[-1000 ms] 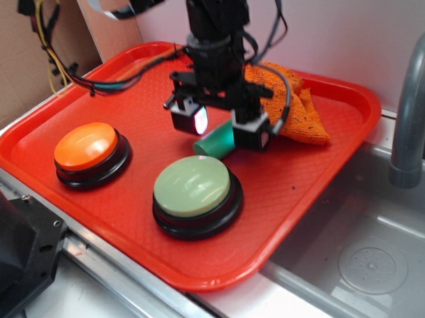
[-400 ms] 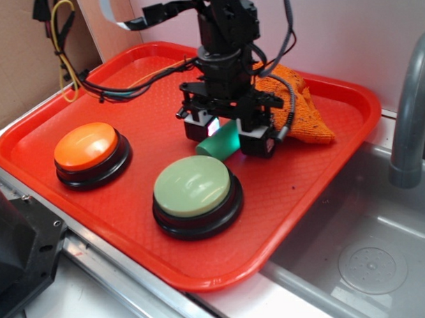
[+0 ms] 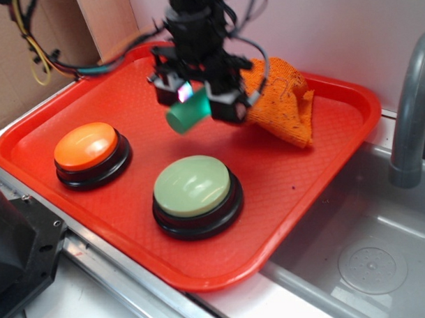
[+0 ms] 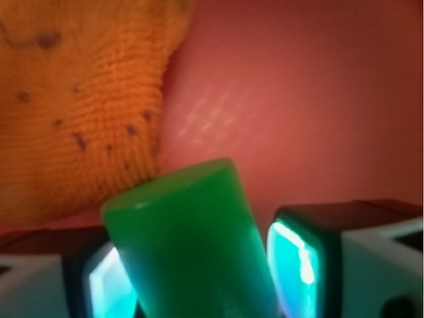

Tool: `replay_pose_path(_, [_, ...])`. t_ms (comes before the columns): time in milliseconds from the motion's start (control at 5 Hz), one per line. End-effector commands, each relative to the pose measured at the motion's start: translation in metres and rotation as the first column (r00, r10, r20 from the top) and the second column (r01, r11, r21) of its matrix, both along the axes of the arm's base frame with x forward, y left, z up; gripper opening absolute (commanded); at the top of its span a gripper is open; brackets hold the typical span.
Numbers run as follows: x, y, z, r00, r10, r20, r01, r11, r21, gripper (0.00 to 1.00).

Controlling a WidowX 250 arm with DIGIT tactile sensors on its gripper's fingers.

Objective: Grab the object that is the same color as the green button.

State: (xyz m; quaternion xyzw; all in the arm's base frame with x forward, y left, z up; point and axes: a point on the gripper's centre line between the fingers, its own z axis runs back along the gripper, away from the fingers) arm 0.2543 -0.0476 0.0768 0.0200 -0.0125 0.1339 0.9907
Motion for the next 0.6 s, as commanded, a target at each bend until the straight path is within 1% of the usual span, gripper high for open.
replay_pose_path(0, [0.002, 0.058, 0.075, 0.995, 0.035, 0.091, -0.035, 0.999, -0.01, 0.0])
replay_pose_path(200, [-0.007, 0.079, 0.094, 0.98, 0.093, 0.174, -0.089, 0.996, -0.029, 0.0])
replay_pose_path(400, [-0.007, 0.082, 0.099, 0.986, 0.054, 0.156, -0.05, 0.998, -0.029, 0.0])
